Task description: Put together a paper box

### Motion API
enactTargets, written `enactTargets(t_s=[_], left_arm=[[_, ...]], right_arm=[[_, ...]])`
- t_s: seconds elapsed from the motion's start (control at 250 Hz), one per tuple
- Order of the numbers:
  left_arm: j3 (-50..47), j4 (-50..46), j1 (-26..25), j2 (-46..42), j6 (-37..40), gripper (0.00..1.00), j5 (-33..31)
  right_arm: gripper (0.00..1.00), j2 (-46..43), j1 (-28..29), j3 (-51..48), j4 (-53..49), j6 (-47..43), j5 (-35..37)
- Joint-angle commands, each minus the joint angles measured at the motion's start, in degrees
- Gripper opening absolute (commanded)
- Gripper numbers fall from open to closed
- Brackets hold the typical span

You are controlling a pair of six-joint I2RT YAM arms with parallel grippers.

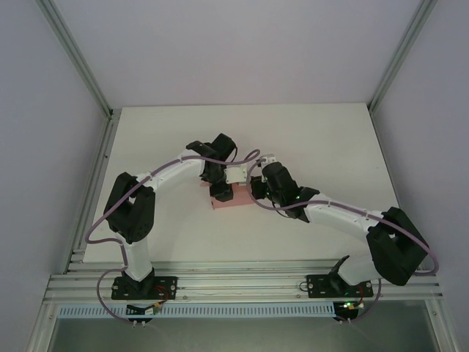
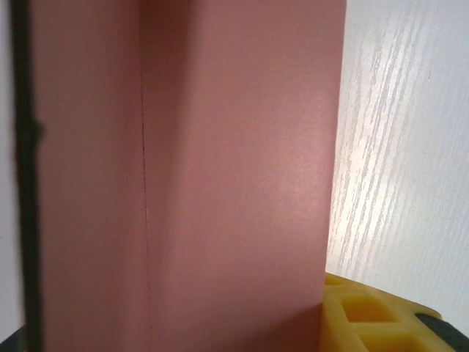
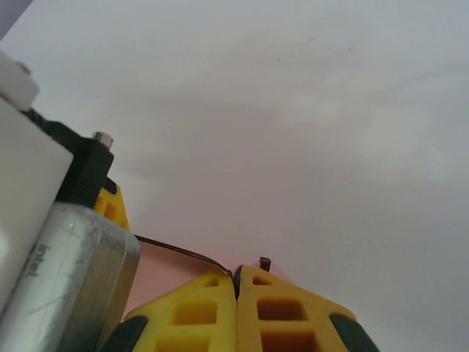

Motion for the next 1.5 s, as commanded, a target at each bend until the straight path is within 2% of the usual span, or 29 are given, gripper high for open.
enactTargets(t_s=[0.0, 0.232, 0.387, 0.471, 0.603, 0.651, 0.763, 0.922, 1.042, 1.166, 1.25, 1.314, 1.378, 1.497], left_arm=[[0.1, 7.6, -0.3, 0.8, -0.9, 0.41, 3.8], [0.0, 8.5, -0.2, -0.7, -2.3, 0.43, 4.8], [-0.4, 10.3, -0.3, -2.8, -4.1, 0.63, 5.0], [-0.6, 10.7, -0.3, -4.2, -4.8, 0.64, 4.9], [-1.4, 11.7, -0.3, -6.4, -6.0, 0.74, 4.2], [-1.7, 11.8, -0.2, -7.3, -6.2, 0.74, 4.1], [-3.5, 14.0, -0.2, -10.8, -8.6, 0.74, 1.7], [-7.8, 17.8, 0.7, -18.2, -13.2, 0.83, -1.3], [-12.0, 18.6, 1.0, -24.1, -19.8, 0.86, -8.2], [-17.3, 17.3, 1.0, -30.7, -30.6, 0.84, -18.2], [-21.0, 15.6, 1.0, -34.7, -36.3, 0.81, -18.1], [-23.6, 14.9, 1.0, -37.5, -39.2, 0.74, -16.9], [-26.1, 15.6, 1.0, -39.9, -39.5, 0.72, -16.4], [-27.6, 15.4, 1.0, -40.2, -39.6, 0.63, -21.3]], right_arm=[[0.0, 0.4, 1.9, -4.6, 1.8, -2.3, -7.7], [0.0, -0.3, 2.0, -6.2, 2.2, -3.1, -5.9], [0.0, -1.1, 2.1, -6.0, 2.3, -2.7, -4.1], [0.0, -1.3, 2.4, -5.6, 1.5, -2.1, -3.0], [0.0, -1.4, 3.1, -5.8, 1.6, -1.4, -0.4], [0.0, -1.5, 3.5, -6.1, 2.4, -1.6, 0.5], [0.0, -0.9, 4.0, -5.6, 2.2, -0.7, 2.5], [0.0, 0.3, 5.3, -3.7, 0.3, -1.0, 5.1], [0.0, -0.1, 6.2, -2.1, -2.2, 0.0, 7.8], [0.0, -0.1, 7.3, -0.7, -4.6, 0.9, 10.3], [0.0, 0.6, 7.9, 0.7, -5.8, 1.5, 11.5], [0.0, 1.6, 8.0, 1.9, -6.9, 2.2, 12.6], [0.0, 2.7, 8.2, 3.2, -8.2, 2.2, 13.3], [0.0, 4.1, 8.3, 5.1, -9.9, 2.7, 13.2]])
